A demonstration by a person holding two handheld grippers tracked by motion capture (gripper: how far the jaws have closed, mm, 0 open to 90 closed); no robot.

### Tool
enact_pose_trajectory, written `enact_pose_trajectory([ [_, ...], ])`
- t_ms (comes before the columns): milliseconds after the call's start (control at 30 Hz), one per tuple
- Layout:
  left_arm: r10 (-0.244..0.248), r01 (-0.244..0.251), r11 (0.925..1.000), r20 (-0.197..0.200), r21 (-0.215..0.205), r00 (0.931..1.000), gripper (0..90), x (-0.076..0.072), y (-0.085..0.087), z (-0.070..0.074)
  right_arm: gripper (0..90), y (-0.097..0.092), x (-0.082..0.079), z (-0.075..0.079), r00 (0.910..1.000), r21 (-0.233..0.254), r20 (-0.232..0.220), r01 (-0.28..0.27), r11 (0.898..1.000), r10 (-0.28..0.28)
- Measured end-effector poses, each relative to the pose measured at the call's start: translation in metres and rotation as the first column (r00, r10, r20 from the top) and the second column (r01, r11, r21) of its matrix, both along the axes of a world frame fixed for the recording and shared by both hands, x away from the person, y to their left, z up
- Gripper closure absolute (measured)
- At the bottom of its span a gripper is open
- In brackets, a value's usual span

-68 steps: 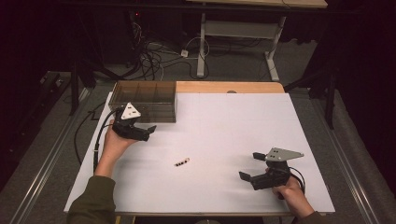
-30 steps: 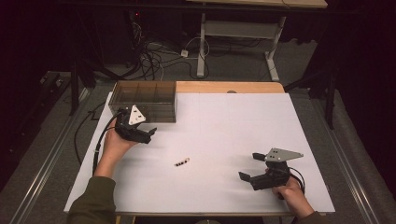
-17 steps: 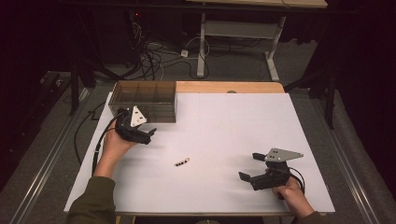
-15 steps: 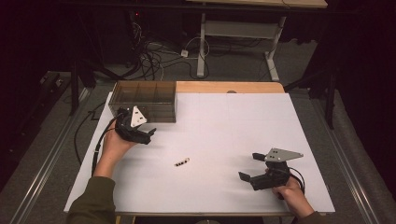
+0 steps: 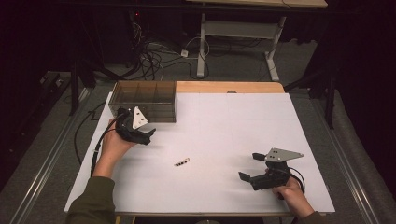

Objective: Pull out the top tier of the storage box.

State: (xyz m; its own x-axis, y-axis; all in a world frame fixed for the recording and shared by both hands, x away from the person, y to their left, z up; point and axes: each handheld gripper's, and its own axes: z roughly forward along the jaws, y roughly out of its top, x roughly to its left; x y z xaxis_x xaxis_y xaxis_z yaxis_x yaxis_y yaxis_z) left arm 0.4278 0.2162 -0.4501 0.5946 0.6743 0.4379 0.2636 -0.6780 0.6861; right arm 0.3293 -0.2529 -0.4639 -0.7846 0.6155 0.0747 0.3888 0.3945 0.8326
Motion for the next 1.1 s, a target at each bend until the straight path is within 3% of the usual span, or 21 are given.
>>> enact_pose_trajectory([
  [667, -0.001, -0.001, 0.9976, 0.033, 0.069, 0.9995, 1.1, -0.0012, -0.0033, -0.0017, 5.4, 0.0, -0.0001, 0.0, 1.0, 0.0, -0.001, -0.002, 1.0, 0.002],
  [1100, 0.005, -0.013, 0.9918, 0.059, 0.127, 0.9982, 1.1, -0.0023, -0.0046, -0.0046, 5.5, -0.0001, -0.0002, 0.0001, 1.0, 0.001, 0.0, -0.002, 1.0, 0.002],
])
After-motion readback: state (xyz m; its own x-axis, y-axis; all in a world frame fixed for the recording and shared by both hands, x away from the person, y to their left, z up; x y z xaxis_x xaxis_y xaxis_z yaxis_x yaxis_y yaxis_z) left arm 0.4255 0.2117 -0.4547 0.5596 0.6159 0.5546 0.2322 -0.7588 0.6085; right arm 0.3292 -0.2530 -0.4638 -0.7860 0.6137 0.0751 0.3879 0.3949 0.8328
